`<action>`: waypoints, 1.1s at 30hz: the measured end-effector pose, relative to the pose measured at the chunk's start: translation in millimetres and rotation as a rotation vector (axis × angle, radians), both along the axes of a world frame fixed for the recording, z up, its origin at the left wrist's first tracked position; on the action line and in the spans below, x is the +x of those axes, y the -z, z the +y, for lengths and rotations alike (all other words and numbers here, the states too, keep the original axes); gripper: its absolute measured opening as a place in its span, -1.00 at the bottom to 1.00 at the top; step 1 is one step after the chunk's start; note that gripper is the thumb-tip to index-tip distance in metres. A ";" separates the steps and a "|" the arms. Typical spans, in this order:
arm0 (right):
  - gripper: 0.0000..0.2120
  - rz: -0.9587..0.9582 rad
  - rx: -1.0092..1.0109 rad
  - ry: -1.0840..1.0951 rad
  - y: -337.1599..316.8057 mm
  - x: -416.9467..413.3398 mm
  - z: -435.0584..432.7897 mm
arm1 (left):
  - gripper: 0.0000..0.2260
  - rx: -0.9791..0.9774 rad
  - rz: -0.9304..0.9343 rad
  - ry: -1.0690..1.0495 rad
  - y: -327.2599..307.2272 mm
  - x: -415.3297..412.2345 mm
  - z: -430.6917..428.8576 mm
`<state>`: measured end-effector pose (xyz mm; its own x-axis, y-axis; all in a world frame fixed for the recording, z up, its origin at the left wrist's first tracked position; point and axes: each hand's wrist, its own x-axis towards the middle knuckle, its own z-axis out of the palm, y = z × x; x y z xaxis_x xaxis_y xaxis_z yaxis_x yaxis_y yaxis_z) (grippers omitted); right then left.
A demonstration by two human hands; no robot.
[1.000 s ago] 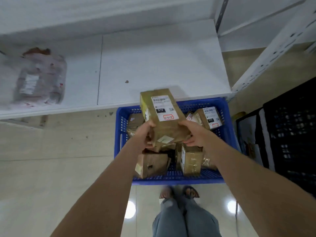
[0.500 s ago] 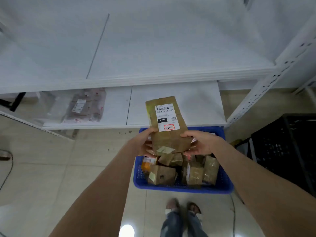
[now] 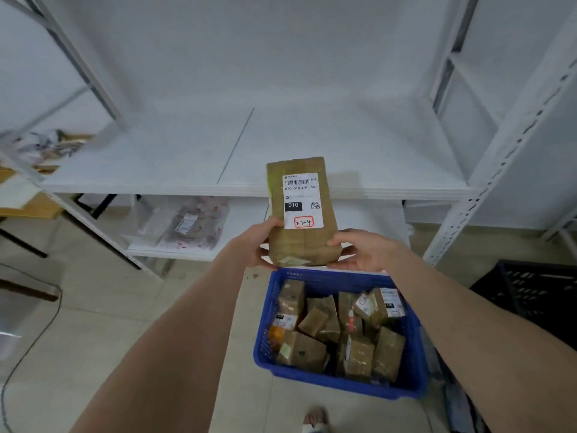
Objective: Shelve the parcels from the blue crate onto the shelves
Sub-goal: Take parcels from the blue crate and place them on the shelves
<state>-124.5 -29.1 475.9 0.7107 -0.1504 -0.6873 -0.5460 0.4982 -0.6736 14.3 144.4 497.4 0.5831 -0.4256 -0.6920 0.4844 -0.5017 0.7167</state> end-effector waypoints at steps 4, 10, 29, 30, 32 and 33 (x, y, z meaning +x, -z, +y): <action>-0.72 -0.076 -0.046 0.009 -35.9 0.7 8.9 | -0.65 -0.026 -0.114 -0.022 -39.7 -5.5 8.0; -0.66 -0.190 -0.151 0.004 -76.5 4.4 24.1 | -0.63 -0.091 -0.241 -0.061 -83.9 -13.6 27.2; -0.52 -0.425 -0.310 0.121 -175.7 101.3 117.6 | -0.74 -0.257 -0.510 0.002 -189.9 82.4 115.6; -0.50 -0.441 -0.312 0.137 -181.2 111.1 126.1 | -0.73 -0.266 -0.525 0.003 -196.7 91.9 123.3; -0.47 -0.474 -0.314 0.171 -192.4 129.3 143.6 | -0.73 -0.282 -0.558 -0.002 -210.9 109.1 139.1; -0.47 -0.493 -0.315 0.183 -198.6 138.4 152.6 | -0.74 -0.289 -0.578 -0.006 -218.2 117.8 147.2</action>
<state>13.8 123.5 674.5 0.8769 -0.4428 -0.1870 -0.0573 0.2901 -0.9553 132.1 291.6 715.5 0.8305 -0.5431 -0.1234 -0.0181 -0.2476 0.9687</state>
